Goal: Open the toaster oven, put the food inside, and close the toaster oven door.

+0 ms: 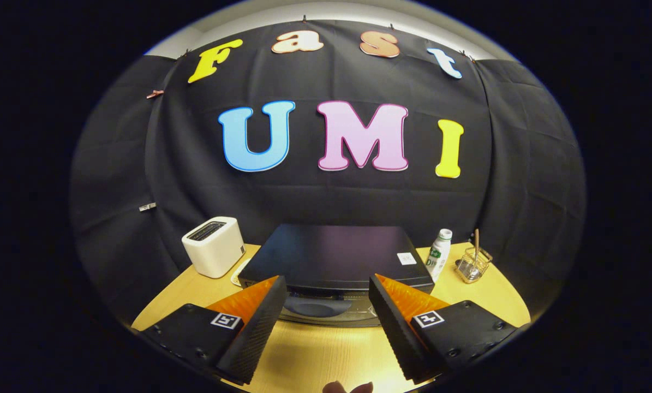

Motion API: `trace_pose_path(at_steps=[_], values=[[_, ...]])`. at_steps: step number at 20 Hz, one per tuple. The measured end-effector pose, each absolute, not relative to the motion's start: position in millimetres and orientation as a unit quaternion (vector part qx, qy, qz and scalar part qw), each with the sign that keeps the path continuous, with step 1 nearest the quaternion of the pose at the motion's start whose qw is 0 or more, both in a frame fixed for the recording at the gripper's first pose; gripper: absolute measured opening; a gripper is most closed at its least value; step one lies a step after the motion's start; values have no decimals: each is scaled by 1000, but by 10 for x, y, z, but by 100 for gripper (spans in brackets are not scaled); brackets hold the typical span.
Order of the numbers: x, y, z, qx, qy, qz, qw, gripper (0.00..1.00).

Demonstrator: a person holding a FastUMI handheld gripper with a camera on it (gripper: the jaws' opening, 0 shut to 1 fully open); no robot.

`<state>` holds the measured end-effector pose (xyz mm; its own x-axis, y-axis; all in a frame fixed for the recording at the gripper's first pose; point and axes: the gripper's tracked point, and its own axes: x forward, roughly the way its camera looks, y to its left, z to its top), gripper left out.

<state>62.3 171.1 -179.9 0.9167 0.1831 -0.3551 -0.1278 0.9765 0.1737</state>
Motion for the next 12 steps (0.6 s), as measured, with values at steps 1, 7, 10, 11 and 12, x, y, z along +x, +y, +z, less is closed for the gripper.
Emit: trace_pose_path(at_steps=[1, 7, 10, 11, 12], values=[[656, 1731, -1913, 75, 200, 77, 974, 98], [822, 1883, -2377, 74, 249, 73, 963, 98], [888, 1995, -2428, 77, 253, 71, 962, 99], [919, 2028, -2452, 78, 255, 69, 961, 99], [939, 2049, -2500, 78, 261, 66, 960, 98]])
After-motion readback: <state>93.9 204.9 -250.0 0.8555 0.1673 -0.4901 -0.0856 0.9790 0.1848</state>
